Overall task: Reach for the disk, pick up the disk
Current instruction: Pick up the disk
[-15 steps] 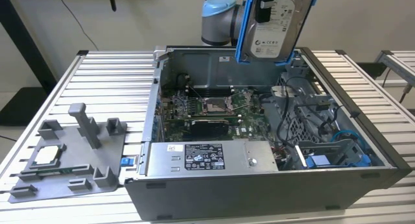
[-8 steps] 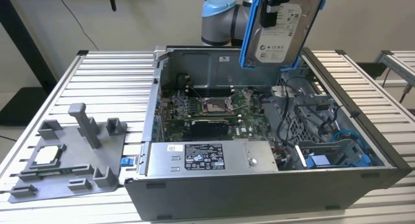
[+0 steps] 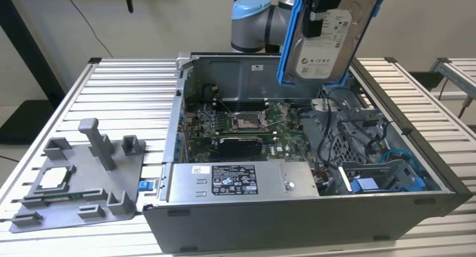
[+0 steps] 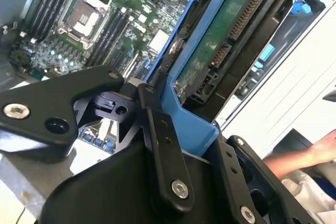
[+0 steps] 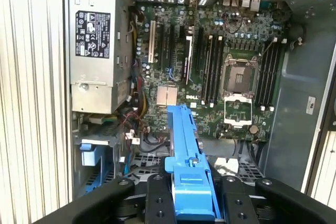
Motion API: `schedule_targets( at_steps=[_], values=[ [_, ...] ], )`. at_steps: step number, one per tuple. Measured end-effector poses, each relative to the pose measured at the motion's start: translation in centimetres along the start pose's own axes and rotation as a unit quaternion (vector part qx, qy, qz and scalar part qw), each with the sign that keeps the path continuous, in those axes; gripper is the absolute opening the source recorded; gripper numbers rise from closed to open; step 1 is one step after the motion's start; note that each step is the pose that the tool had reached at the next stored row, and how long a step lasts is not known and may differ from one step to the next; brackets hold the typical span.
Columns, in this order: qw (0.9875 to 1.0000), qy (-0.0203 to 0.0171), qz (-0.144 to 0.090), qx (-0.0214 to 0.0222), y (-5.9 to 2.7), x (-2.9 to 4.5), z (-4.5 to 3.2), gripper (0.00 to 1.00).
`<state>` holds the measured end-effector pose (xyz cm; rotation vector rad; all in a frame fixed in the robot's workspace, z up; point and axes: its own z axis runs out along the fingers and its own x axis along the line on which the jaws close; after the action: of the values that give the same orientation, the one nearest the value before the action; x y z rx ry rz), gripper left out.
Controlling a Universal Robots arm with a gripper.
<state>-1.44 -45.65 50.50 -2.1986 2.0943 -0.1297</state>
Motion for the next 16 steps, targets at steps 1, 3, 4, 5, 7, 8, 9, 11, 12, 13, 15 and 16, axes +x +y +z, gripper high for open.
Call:
schedule_targets(
  at_steps=[1, 3, 4, 5, 7, 8, 9, 11, 12, 13, 15, 16],
  values=[
    [1.0, 0.0, 0.0, 0.0, 0.01, 0.21, 0.01, 0.0],
    [1.0, 0.0, 0.0, 0.0, 0.03, 0.62, 0.02, 0.0],
    [1.0, 0.0, 0.0, 0.0, 0.04, 0.81, 0.03, 0.0],
    [1.0, 0.0, 0.0, 0.0, 0.05, 1.0, 0.03, 0.0],
    [1.0, 0.0, 0.0, 0.0, 0.08, 1.44, 0.05, 0.0],
    [1.0, 0.0, 0.001, 0.0, 0.09, 1.68, 0.05, 0.0],
    [1.0, 0.0, 0.001, 0.0, 0.1, 1.98, 0.06, 0.0],
    [1.0, 0.0001, 0.001, 0.0, 0.14, 2.64, 0.07, 0.0],
    [1.0, 0.0001, 0.001, 0.0, 0.15, 3.02, 0.08, 0.0],
    [1.0, 0.0001, 0.001, 0.0, 0.15, 3.41, 0.1, 0.0],
    [1.0, 0.0001, 0.001, 0.0, 0.08, 4.16, 0.16, 0.0],
    [1.0, 0.0, 0.001, 0.0, -0.01, 4.5, 0.2, 0.0]
  ],
)
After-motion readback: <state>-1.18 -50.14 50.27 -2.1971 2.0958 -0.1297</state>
